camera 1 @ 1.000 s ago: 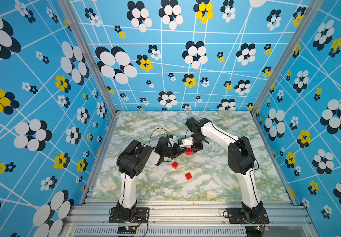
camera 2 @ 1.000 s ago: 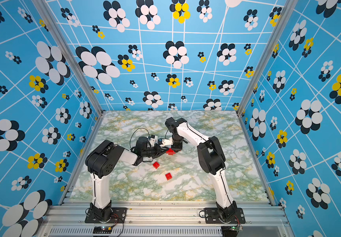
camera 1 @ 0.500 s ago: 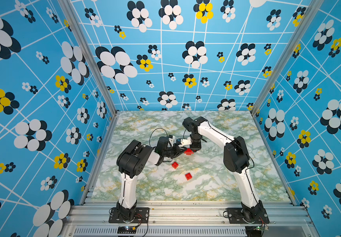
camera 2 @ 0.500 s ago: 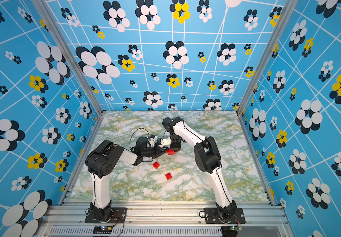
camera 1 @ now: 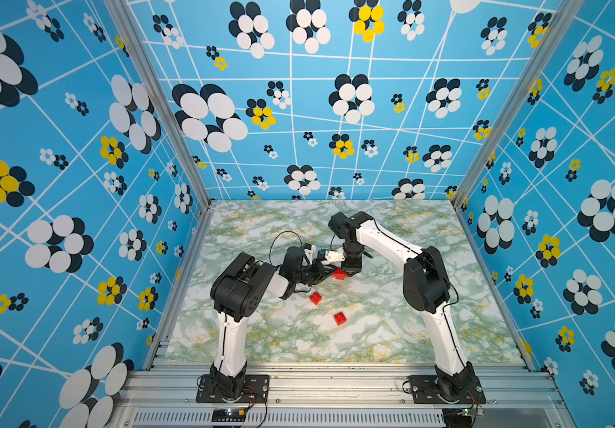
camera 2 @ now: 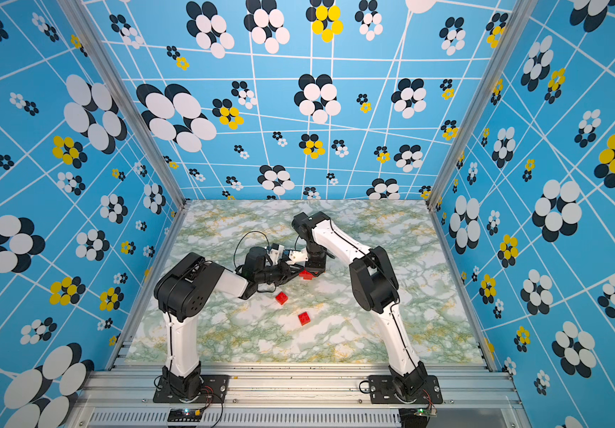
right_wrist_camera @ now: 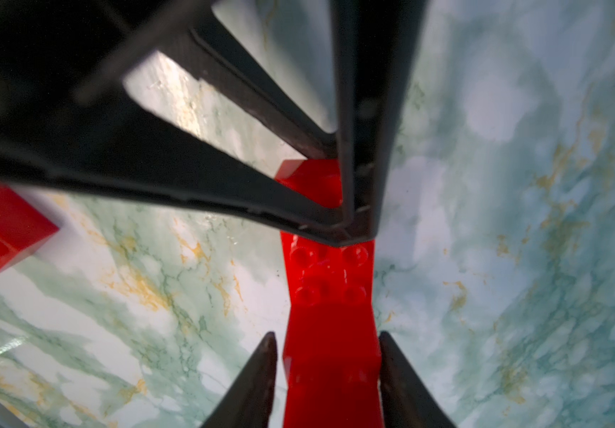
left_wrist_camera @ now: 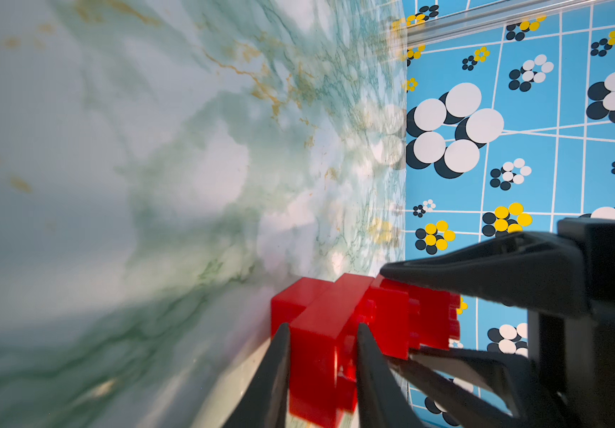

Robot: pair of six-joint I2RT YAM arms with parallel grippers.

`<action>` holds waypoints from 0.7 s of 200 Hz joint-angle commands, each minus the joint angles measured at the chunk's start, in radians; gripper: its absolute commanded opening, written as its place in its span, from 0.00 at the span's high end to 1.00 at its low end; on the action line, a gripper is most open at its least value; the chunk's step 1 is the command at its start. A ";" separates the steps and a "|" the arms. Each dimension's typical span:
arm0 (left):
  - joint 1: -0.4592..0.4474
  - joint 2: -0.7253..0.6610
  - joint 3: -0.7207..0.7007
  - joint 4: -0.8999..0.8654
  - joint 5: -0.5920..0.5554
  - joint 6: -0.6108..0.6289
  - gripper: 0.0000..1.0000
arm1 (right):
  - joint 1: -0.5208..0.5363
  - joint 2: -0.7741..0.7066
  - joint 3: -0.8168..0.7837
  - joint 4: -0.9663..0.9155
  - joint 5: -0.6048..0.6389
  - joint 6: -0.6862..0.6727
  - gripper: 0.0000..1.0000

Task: Assemble the letter v with lego
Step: Assemble the lego brick with the lego brick, then move the lego brick at the center of the board.

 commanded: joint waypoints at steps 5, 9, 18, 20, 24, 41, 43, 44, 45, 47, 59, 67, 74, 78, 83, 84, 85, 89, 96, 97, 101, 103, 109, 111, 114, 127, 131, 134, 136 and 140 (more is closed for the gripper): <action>-0.006 0.020 -0.014 0.007 -0.013 0.003 0.98 | 0.001 -0.044 -0.018 0.050 -0.029 0.040 0.39; -0.006 0.020 -0.014 0.008 -0.014 0.003 0.98 | 0.000 -0.048 -0.018 0.057 -0.033 0.045 0.32; -0.006 0.021 -0.014 0.010 -0.013 0.003 0.98 | -0.005 -0.057 -0.018 0.068 -0.044 0.052 0.23; -0.005 0.021 -0.014 0.010 -0.014 0.003 0.98 | -0.005 -0.059 -0.018 0.070 -0.045 0.054 0.22; -0.005 0.021 -0.014 0.010 -0.014 0.003 0.98 | -0.006 -0.063 -0.018 0.075 -0.049 0.059 0.21; -0.005 0.019 -0.016 0.013 -0.012 0.003 0.99 | -0.018 -0.088 -0.020 0.099 -0.052 0.083 0.17; -0.004 0.020 -0.016 0.013 -0.011 0.004 0.99 | -0.021 -0.091 -0.021 0.103 -0.051 0.087 0.17; -0.003 0.020 -0.016 0.013 -0.011 0.003 0.99 | -0.022 -0.093 -0.021 0.104 -0.051 0.088 0.17; -0.003 0.019 -0.016 0.011 -0.011 0.003 0.99 | -0.024 -0.096 -0.021 0.107 -0.051 0.091 0.17; -0.003 0.019 -0.016 0.012 -0.011 0.003 0.99 | -0.028 -0.100 -0.022 0.110 -0.052 0.096 0.16; -0.002 0.016 -0.016 0.009 -0.010 0.004 0.99 | -0.048 -0.157 -0.038 0.140 -0.061 0.139 0.14; 0.000 0.014 -0.014 0.002 -0.011 0.007 0.99 | -0.065 -0.199 -0.065 0.179 -0.058 0.194 0.08; 0.002 0.011 -0.014 -0.001 -0.012 0.009 0.99 | -0.080 -0.237 -0.084 0.201 -0.047 0.268 0.01; 0.004 0.010 -0.014 -0.002 -0.012 0.010 0.99 | -0.087 -0.256 -0.088 0.199 -0.038 0.310 0.01; 0.005 0.008 -0.014 -0.003 -0.010 0.011 0.99 | -0.092 -0.279 -0.091 0.188 -0.023 0.361 0.01; 0.006 0.007 -0.014 -0.003 -0.011 0.012 0.99 | -0.093 -0.283 -0.091 0.184 -0.016 0.374 0.01; 0.006 0.008 -0.014 -0.004 -0.011 0.012 0.99 | -0.093 -0.288 -0.092 0.182 -0.011 0.384 0.01; 0.008 0.006 -0.012 -0.005 -0.011 0.012 1.00 | -0.094 -0.302 -0.097 0.173 0.008 0.415 0.01; 0.012 0.005 -0.012 -0.006 -0.009 0.014 1.00 | -0.091 -0.339 -0.112 0.157 0.046 0.483 0.01; 0.012 0.004 -0.012 -0.006 -0.009 0.014 1.00 | -0.089 -0.343 -0.116 0.154 0.053 0.496 0.01; 0.013 0.002 -0.011 -0.006 -0.007 0.016 1.00 | -0.085 -0.366 -0.130 0.149 0.081 0.545 0.01; 0.014 0.003 -0.010 -0.007 -0.007 0.017 1.00 | -0.082 -0.379 -0.139 0.149 0.096 0.571 0.01; 0.017 0.002 -0.006 -0.011 -0.007 0.020 1.00 | -0.072 -0.415 -0.172 0.147 0.143 0.653 0.01; 0.018 0.001 -0.005 -0.011 -0.005 0.021 1.00 | -0.068 -0.429 -0.185 0.147 0.156 0.685 0.01; 0.021 0.001 -0.004 -0.013 -0.004 0.023 1.00 | -0.061 -0.450 -0.208 0.149 0.174 0.726 0.01; 0.029 -0.001 0.009 -0.023 0.003 0.032 1.00 | -0.007 -0.546 -0.336 0.167 0.220 0.898 0.01; 0.031 -0.002 0.015 -0.027 0.007 0.036 1.00 | 0.021 -0.581 -0.392 0.184 0.219 0.949 0.01; 0.034 -0.001 0.018 -0.033 0.009 0.039 1.00 | 0.032 -0.595 -0.428 0.191 0.217 0.969 0.01; 0.036 0.000 0.021 -0.036 0.011 0.041 1.00 | 0.045 -0.606 -0.450 0.196 0.217 0.989 0.01; 0.039 0.000 0.027 -0.042 0.015 0.045 1.00 | 0.069 -0.626 -0.488 0.205 0.220 1.033 0.01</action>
